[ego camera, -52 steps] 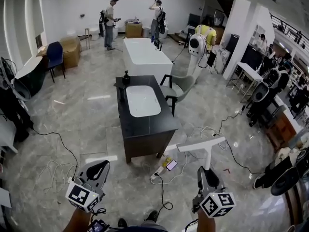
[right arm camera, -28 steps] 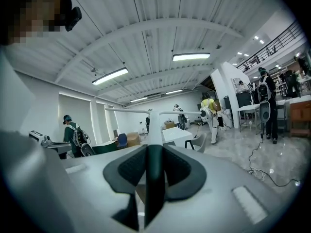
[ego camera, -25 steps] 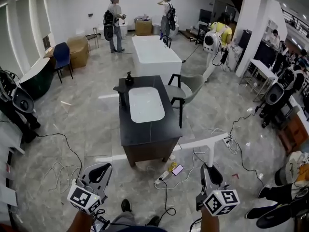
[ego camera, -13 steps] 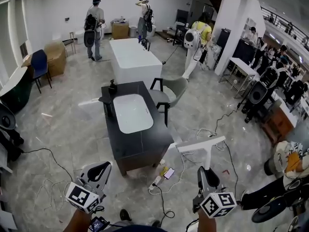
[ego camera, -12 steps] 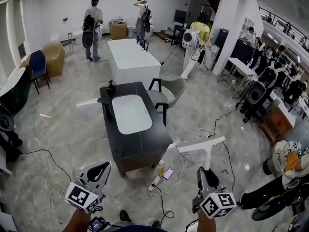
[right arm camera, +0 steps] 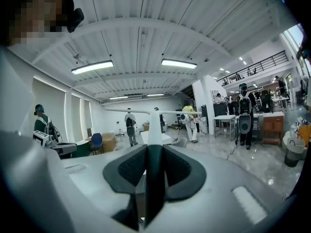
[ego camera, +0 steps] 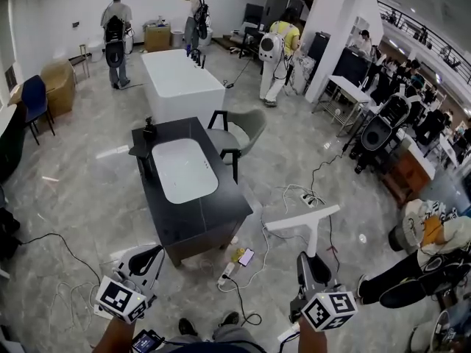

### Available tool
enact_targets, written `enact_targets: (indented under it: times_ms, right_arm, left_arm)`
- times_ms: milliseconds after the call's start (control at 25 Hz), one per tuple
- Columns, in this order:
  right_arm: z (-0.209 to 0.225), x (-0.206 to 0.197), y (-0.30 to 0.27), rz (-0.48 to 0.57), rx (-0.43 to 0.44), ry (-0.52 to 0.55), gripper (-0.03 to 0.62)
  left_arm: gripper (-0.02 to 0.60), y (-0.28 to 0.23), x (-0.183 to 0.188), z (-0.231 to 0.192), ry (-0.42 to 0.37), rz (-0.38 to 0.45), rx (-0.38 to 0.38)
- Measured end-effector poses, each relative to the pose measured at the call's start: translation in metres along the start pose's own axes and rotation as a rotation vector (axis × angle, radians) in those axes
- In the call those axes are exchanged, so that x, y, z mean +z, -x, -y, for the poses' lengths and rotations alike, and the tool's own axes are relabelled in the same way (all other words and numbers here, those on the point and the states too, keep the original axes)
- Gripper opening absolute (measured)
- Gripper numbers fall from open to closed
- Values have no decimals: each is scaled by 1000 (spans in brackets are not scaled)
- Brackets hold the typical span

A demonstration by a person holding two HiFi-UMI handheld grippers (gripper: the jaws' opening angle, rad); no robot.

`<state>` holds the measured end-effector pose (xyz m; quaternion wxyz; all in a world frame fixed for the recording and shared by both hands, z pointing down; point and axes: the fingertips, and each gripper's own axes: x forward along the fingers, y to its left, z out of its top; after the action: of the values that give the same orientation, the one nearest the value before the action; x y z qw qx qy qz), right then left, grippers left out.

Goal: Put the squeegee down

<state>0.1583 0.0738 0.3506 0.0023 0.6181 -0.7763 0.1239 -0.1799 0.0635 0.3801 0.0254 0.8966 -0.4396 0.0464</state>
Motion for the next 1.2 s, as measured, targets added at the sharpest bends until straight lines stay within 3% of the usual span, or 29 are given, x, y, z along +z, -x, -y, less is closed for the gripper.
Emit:
enact_targets:
  times_ms: [360,680,920,1200]
  right_arm:
    - [53,8,-55,-13,47,-39,103]
    - [95,20,-109,-17,144,-46,103]
    - [116,21,-136,-24,218,-44,103]
    - [132,18,-159,-46,249,-50,103]
  left_arm:
    - [6,-60,3,8,-1,-38,29]
    - [6,-108,11,18,-8,-42,106]
    - [6,-123,8,30,-12,-50,175]
    - [6,-148,-1,30,-6,-89,198]
